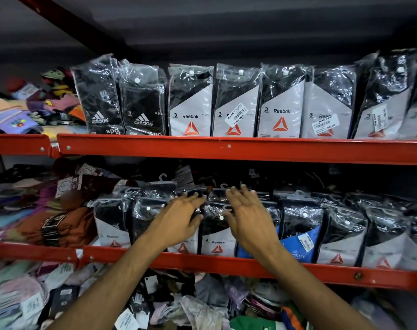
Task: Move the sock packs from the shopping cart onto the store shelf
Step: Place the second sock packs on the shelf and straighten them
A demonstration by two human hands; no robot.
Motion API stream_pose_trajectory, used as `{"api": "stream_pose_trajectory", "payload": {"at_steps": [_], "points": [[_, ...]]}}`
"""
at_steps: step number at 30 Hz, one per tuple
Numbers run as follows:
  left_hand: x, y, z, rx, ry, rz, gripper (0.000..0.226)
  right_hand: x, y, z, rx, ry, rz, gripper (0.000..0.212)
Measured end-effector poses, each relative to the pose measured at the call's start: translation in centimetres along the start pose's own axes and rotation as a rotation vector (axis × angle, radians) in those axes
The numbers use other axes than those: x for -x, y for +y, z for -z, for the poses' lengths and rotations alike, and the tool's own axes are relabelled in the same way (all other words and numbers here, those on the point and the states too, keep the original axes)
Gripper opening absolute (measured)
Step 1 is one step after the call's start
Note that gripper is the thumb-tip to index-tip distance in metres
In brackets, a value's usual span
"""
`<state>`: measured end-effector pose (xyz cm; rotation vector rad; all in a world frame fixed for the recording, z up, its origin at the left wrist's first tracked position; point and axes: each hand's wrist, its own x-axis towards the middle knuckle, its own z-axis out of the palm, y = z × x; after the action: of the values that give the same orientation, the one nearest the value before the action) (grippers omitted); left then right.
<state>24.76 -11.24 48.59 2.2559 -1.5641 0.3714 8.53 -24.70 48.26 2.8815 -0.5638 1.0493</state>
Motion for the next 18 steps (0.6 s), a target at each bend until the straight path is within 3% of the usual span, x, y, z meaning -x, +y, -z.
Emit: {"api": "stream_pose_trajectory", "payload": {"at_steps": [4, 11, 15, 18], "points": [[0.1, 1.1, -0.8, -0.040, 0.013, 0.020, 0.056, 1.6, 2.0, 0.6, 0.043, -0.030, -0.179, 0.057], [0.5, 1.6, -1.9, 0.019, 0.121, 0.066, 0.052, 2.4, 3.2, -0.3, -0.008, -0.064, -0.144, 0.053], [0.7, 1.6, -2.2, 0.021, 0.133, 0.062, 0.051, 3.1, 4.7, 0.4, 0.057, 0.034, -0.208, 0.062], [0.8, 1.3, -2.6, 0.061, 0.122, 0.091, 0.056, 3.7, 6.2, 0.7, 0.080, 0.017, -0.319, 0.073]]}}
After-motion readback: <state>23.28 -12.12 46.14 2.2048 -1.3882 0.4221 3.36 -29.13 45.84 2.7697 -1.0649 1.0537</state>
